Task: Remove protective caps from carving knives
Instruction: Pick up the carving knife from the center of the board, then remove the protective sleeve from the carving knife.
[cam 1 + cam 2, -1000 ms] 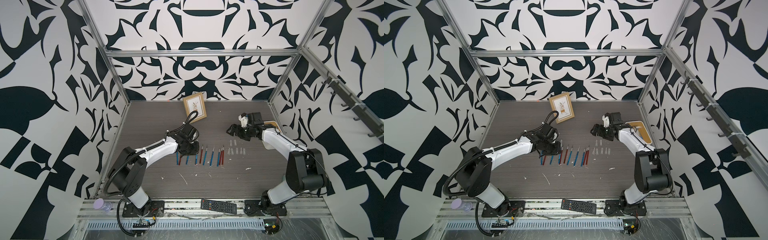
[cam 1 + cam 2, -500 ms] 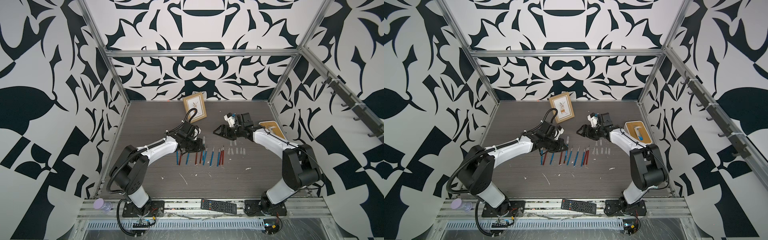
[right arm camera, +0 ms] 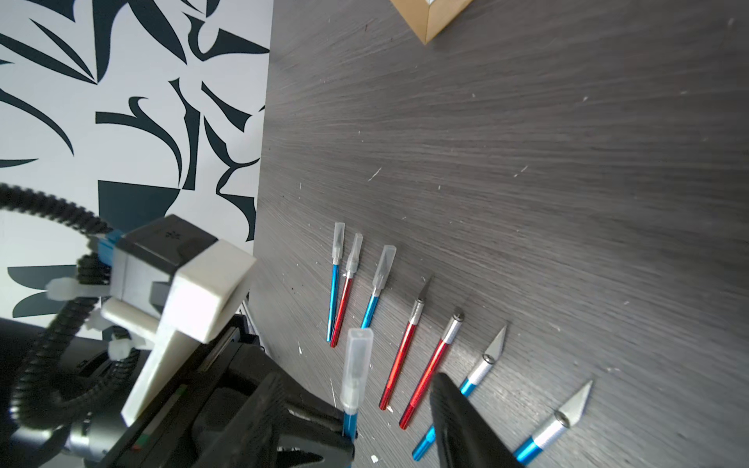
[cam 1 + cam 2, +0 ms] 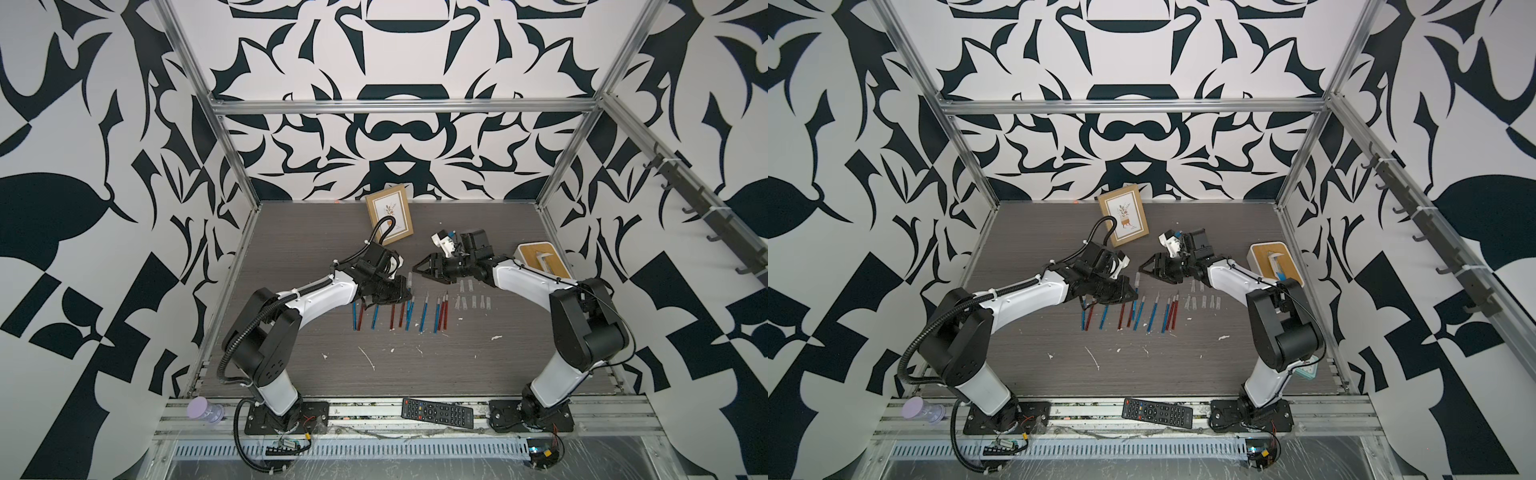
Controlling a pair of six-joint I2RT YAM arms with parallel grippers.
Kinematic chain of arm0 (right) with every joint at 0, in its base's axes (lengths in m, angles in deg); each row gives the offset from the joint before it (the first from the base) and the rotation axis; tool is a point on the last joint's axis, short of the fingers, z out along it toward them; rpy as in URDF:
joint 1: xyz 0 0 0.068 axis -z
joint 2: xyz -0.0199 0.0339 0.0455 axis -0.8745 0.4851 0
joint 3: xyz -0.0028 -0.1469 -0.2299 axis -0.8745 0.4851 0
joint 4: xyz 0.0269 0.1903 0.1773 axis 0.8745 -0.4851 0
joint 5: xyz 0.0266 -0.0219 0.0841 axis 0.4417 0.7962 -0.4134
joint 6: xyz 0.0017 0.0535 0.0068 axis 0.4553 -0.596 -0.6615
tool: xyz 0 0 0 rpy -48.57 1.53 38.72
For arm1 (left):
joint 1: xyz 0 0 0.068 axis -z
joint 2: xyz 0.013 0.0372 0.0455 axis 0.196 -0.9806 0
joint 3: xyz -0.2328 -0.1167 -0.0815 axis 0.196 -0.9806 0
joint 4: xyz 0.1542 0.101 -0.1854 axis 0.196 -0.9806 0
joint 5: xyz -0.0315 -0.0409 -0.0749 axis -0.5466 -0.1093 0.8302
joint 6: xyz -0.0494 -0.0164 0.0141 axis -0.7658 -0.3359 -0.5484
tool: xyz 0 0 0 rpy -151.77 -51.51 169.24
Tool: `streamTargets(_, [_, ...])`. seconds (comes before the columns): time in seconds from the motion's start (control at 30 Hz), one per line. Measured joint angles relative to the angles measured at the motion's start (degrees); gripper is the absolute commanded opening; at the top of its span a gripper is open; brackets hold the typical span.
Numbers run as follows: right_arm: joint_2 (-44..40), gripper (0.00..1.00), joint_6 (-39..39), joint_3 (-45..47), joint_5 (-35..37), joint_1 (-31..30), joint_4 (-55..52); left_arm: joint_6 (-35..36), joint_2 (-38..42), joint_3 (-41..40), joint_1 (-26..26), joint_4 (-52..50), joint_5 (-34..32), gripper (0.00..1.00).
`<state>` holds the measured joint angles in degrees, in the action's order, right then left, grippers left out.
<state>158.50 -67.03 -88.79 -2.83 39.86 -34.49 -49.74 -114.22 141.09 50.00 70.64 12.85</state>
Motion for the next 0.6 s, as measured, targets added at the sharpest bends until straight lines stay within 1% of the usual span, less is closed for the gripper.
streamTargets(0.23, [1.4, 0.51, -2.8, 0.5, -0.5, -2.2, 3.3, 0.0, 0.0, 0.1, 0.0, 0.0, 0.0, 0.0])
streamTargets(0.6, [4.5, 0.4, -6.3, 0.7, -0.4, -2.8, 6.1, 0.2, -0.2, 0.6, 0.0, -0.2, 0.0, 0.0])
